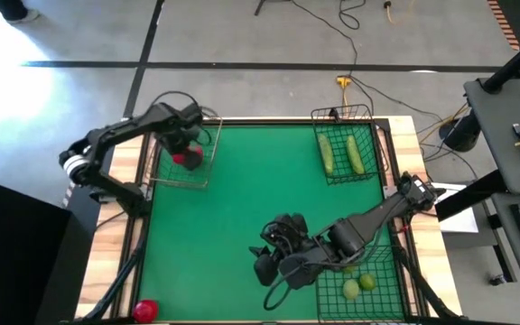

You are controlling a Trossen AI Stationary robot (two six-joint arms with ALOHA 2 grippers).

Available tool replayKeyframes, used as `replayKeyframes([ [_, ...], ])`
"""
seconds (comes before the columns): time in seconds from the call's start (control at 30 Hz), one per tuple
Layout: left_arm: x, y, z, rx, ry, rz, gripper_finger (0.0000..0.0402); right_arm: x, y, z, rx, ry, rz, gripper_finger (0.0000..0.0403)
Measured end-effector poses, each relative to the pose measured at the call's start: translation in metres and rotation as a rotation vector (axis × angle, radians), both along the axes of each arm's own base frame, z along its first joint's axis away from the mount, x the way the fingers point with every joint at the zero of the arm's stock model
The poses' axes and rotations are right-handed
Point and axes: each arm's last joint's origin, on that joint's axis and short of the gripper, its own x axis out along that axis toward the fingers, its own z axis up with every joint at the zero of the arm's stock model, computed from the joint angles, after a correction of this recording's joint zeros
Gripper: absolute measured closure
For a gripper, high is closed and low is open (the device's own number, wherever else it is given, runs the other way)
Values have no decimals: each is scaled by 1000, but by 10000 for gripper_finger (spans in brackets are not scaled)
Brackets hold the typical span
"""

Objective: Sort produce into baskets
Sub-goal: Put the top tomato into the top left wire basket, then put the tomato into the top left wire basket

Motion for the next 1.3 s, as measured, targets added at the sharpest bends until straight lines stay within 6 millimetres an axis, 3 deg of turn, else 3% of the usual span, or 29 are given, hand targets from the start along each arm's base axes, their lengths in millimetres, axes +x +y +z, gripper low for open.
replayKeyframes([
  [0.17,-1,-3,-33,-33,32,-28,115,2,9,-9,2,5,-17,184],
  [0.33,-7,-10,-50,-43,43,-35,111,2,10,-11,-2,10,-16,184],
  [0.53,-11,-13,-69,-38,41,-47,72,3,5,-8,-5,5,-22,184],
  [0.73,-12,-13,-69,-37,45,-51,56,3,4,-6,1,-6,-25,184],
  [1.1,-6,-8,-40,-52,59,-80,55,4,7,-5,24,-30,-22,184],
  [1.3,-6,-10,-40,-94,34,-79,51,4,7,-4,26,-30,-20,184],
])
